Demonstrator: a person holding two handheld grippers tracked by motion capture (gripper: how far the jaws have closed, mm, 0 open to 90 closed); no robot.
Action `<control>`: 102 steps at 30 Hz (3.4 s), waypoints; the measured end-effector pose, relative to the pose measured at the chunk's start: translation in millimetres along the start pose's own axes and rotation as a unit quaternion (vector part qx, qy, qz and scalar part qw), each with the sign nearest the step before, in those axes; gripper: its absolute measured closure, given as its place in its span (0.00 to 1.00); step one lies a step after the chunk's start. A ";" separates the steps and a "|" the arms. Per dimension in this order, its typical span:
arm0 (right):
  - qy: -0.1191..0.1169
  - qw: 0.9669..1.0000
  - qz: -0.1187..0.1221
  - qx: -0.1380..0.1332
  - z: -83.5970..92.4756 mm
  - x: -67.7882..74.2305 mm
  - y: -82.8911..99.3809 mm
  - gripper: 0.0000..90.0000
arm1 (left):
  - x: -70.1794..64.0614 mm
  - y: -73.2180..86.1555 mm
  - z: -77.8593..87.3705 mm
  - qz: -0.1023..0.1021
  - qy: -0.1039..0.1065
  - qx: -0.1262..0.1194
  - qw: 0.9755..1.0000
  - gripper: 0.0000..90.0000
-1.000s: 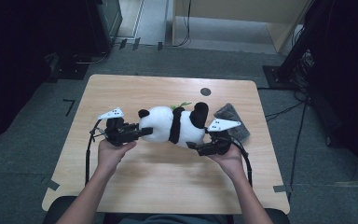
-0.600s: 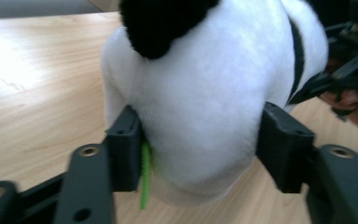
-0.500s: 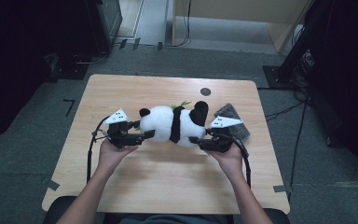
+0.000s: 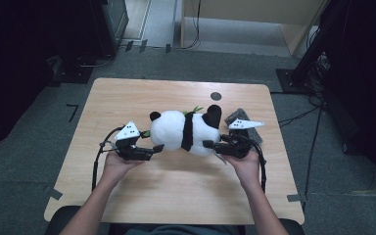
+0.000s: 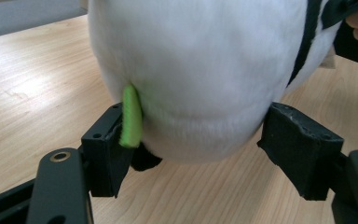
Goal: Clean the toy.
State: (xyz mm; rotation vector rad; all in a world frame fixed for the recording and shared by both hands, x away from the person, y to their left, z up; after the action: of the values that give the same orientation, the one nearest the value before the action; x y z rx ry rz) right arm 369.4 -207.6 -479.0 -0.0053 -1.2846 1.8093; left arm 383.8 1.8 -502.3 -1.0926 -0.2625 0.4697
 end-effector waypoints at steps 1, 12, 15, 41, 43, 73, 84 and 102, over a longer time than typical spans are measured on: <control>-0.004 1.000 -0.002 -0.002 1.0 1.1 -1.0 0.60 | -0.4 -0.4 -0.7 0.003 0.000 -0.002 1.000 0.30; -0.015 1.000 -0.010 0.011 -2.8 1.6 1.8 0.45 | -0.7 -1.0 -0.3 0.049 -0.005 0.023 0.999 0.63; -0.017 1.000 -0.001 0.011 -1.8 1.4 1.6 0.40 | 0.5 -3.0 2.0 0.066 0.003 0.019 0.998 0.66; 0.008 0.999 0.045 -0.001 -20.8 -9.3 4.1 0.33 | 20.6 16.1 5.5 0.146 -0.018 0.067 0.987 0.58; 0.011 0.999 0.042 -0.006 -25.2 -10.5 -0.5 0.33 | 22.1 19.7 5.7 0.150 -0.019 0.073 0.986 0.56; 0.104 0.992 0.069 -0.014 0.3 -44.0 -4.1 0.43 | 41.8 26.1 2.4 0.130 -0.054 0.050 0.989 0.39; 0.147 0.987 0.054 -0.033 23.5 -79.6 -13.8 0.43 | 43.8 17.1 -1.9 0.107 -0.054 0.052 0.991 0.36; 0.238 0.971 0.011 -0.026 57.1 -152.7 -4.8 0.44 | 53.7 6.0 -7.3 0.111 -0.044 0.059 0.991 0.29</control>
State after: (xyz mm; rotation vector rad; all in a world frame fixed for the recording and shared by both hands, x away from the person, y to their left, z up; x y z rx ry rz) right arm 438.1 -350.0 -518.9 -0.4572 -0.9864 1.6572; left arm 432.3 24.6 -512.2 -0.9908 -0.1883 0.7246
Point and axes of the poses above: each handheld gripper's, and its own axes: z roughly backward along the jaws, y roughly out of its underside, x roughly to its left, the point moved 10 cm from there along -z, roughly forward along the jaws, and after that the axes turned 7 degrees about -z, right-handed, at the moved point
